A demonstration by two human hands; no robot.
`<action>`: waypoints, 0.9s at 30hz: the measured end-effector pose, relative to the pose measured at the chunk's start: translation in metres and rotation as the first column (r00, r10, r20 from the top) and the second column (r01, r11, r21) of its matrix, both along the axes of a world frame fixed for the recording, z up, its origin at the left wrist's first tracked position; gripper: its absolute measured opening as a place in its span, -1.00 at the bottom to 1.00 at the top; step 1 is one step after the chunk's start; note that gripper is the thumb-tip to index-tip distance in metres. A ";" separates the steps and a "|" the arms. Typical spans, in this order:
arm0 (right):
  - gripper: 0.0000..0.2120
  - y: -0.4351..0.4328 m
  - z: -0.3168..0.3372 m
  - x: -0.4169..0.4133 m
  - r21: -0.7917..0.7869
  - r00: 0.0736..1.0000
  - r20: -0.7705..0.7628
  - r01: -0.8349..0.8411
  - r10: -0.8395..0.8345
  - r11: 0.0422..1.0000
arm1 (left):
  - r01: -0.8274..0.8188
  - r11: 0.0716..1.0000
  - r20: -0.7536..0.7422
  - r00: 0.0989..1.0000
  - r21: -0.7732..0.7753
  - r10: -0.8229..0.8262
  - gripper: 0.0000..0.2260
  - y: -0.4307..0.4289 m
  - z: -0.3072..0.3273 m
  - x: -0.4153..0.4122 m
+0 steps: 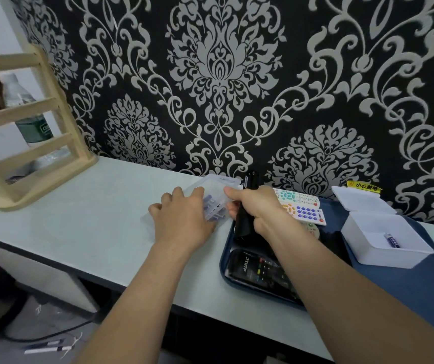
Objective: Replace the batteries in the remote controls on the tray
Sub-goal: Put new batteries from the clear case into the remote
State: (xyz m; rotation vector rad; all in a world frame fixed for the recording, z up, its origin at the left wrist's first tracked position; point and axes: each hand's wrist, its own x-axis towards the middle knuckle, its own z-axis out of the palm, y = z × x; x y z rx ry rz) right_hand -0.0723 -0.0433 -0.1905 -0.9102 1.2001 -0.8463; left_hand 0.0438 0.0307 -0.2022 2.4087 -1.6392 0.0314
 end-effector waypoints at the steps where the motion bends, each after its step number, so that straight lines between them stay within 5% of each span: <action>1: -0.83 -0.001 0.001 0.000 -0.018 1.000 -0.010 0.004 -0.004 1.000 | 0.015 0.999 -0.017 1.000 0.036 -0.014 -0.39 0.000 0.003 0.001; 6: -0.84 -0.008 0.010 0.002 -0.033 0.999 0.043 0.004 -0.003 0.999 | 0.155 0.985 -0.134 0.980 0.073 -0.145 -0.40 0.012 0.027 0.009; 11: -0.71 -0.008 0.003 0.000 -0.011 0.999 0.018 -0.031 0.031 0.999 | 0.155 0.968 -0.357 0.908 -0.197 -0.218 -0.51 0.028 0.037 0.021; 14: -0.60 -0.009 0.000 -0.002 0.001 0.998 -0.022 -0.065 0.065 0.998 | 0.060 0.922 -0.438 0.867 -0.383 -0.238 -0.66 0.025 0.031 0.031; 17: -0.78 -0.009 -0.003 -0.002 -0.056 0.986 -0.111 -0.134 0.127 0.989 | -0.132 0.818 -0.528 0.817 -0.560 -0.230 -0.66 0.016 0.028 0.043; 21: -0.84 -0.010 -0.009 0.000 -0.130 0.963 -0.218 -0.188 0.157 0.974 | -0.467 0.577 -0.505 0.856 -0.669 0.107 -0.49 0.009 0.022 0.065; 23: -0.84 -0.010 -0.009 0.000 -0.141 0.961 -0.240 -0.178 0.140 0.974 | -0.444 0.637 -0.426 0.884 -0.630 0.194 -0.45 0.008 0.019 0.066; 27: -0.85 -0.012 -0.011 0.001 -0.133 0.962 -0.241 -0.165 0.129 0.977 | -0.102 0.951 -0.101 0.992 -0.291 0.075 -0.61 -0.002 0.000 0.055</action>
